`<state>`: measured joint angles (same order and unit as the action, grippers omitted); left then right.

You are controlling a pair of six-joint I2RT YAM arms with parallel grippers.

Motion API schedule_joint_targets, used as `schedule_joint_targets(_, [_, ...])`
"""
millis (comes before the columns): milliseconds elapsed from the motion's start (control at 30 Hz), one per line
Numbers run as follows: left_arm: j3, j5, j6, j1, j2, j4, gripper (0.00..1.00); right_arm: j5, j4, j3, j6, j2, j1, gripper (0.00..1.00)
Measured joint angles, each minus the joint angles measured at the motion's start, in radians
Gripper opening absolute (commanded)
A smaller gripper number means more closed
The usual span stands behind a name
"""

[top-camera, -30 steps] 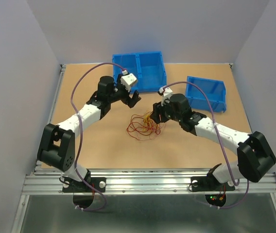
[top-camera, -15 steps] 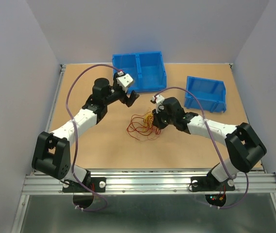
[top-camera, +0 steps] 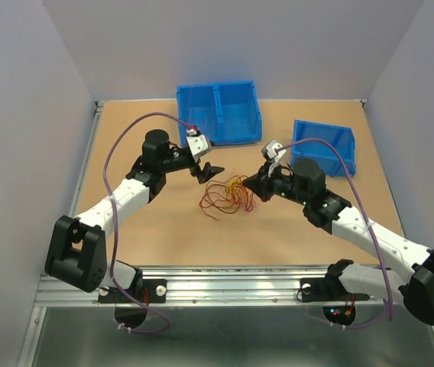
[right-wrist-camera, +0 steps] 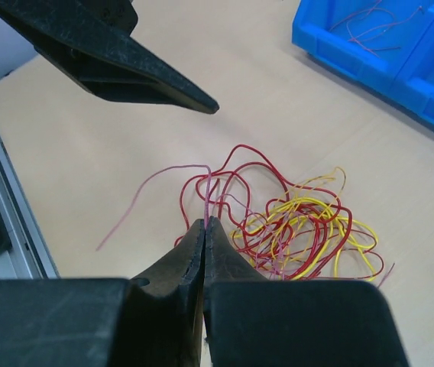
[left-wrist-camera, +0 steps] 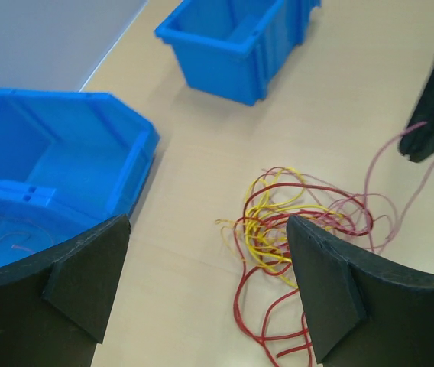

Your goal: Untangle the cables

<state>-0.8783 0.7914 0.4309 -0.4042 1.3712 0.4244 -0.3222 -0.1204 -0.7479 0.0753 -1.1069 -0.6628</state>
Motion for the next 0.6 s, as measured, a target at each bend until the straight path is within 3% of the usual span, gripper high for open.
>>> schedule_joint_targets(267, [0.002,0.216,0.014,0.000,-0.004,0.006,0.95,0.000,-0.060,0.044,0.027,0.069,0.000,0.00])
schedule_joint_targets(600, [0.027,0.298,0.018,-0.043,0.001,0.026,0.96,-0.005,-0.113,0.044,0.060,0.070,0.000,0.00])
